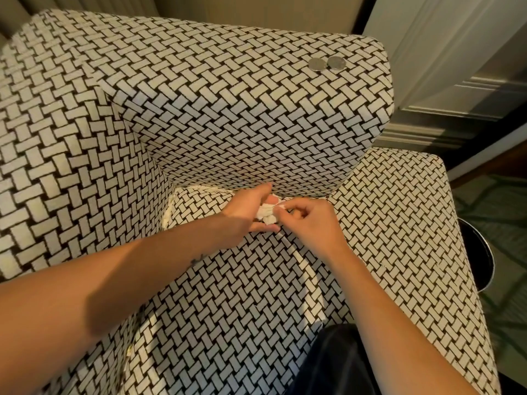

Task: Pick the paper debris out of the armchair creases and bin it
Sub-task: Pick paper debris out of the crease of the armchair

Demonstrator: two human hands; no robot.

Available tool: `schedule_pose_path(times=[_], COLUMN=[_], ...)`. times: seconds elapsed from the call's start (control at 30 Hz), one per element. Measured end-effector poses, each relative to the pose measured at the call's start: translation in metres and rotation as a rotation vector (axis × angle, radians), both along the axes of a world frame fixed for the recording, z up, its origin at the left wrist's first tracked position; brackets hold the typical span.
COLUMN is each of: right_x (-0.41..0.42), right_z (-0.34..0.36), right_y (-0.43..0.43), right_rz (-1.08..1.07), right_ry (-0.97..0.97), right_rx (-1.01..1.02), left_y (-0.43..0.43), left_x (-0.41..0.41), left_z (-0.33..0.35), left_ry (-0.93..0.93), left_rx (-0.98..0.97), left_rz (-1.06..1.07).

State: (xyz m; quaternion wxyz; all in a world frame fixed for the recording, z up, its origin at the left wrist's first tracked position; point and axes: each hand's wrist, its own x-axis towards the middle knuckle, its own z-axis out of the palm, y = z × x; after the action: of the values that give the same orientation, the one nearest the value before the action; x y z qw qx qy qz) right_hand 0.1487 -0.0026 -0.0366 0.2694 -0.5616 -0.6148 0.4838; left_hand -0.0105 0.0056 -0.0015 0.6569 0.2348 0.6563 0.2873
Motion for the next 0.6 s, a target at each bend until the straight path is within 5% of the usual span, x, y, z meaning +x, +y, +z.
schedule_pose_path(times=[0.27,0.6], right_x=[-0.001,-0.034], right_z=[-0.008,0.001], right_y=[0.007,0.028], right_rz=[-0.040,0.024], right_ry=[-0.106,-0.112], right_rx=[0.066,-0.333], left_y=[0.004,0.006], left_x=[-0.007,-0.016], left_z=[-0.001,0.000], left_ry=[0.316,0.418], left_rx=[0.058,0.081], left_rz=[0.056,0.278])
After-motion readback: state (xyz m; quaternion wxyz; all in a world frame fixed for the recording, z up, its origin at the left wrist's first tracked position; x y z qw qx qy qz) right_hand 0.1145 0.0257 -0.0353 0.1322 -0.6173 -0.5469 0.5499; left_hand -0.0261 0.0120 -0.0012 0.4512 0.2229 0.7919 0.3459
